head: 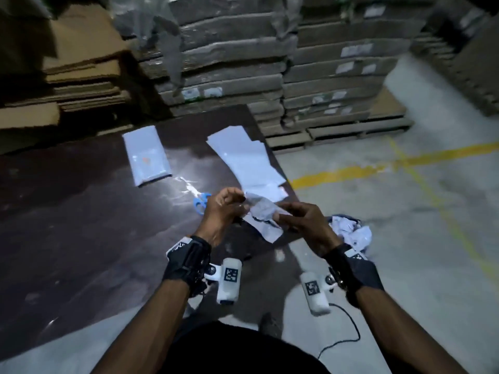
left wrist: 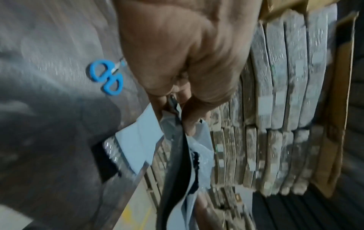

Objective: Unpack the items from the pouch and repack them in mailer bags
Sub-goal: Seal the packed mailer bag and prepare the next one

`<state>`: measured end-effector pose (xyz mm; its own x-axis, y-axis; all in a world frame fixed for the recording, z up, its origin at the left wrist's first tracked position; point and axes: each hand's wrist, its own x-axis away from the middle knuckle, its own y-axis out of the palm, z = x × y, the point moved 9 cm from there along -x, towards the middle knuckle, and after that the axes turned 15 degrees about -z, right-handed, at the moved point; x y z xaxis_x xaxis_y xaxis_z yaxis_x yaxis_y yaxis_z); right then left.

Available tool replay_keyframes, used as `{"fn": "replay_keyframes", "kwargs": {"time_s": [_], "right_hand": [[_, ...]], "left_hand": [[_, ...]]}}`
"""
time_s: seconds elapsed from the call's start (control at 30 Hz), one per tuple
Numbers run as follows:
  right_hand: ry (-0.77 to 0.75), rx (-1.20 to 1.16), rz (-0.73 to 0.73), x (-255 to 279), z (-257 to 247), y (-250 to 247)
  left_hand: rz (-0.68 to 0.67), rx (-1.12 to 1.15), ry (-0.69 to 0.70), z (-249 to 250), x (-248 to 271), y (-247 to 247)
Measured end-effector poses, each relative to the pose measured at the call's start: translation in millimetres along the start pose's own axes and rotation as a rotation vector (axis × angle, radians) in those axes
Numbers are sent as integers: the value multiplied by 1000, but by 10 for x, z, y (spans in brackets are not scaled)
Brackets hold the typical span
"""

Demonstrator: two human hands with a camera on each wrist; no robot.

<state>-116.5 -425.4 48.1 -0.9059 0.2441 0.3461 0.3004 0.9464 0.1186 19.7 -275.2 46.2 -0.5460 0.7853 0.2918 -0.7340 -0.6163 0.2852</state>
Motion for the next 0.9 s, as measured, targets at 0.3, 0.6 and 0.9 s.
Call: {"fn": "replay_keyframes", "kwargs": {"time_s": [0.3,0.6,0.9], "right_hand": [[70,-122,319,980,577,-1420],[148,-281,636,1449,1153,-2716],[384,-284,889,1049,2596,-4729]], "left_hand": [[-169,-299,-39,-515,-595,1473],[-362,-237,-240,-1178,-1464,2455],[-224,-484,-239,-1802,-2656,2893]]}}
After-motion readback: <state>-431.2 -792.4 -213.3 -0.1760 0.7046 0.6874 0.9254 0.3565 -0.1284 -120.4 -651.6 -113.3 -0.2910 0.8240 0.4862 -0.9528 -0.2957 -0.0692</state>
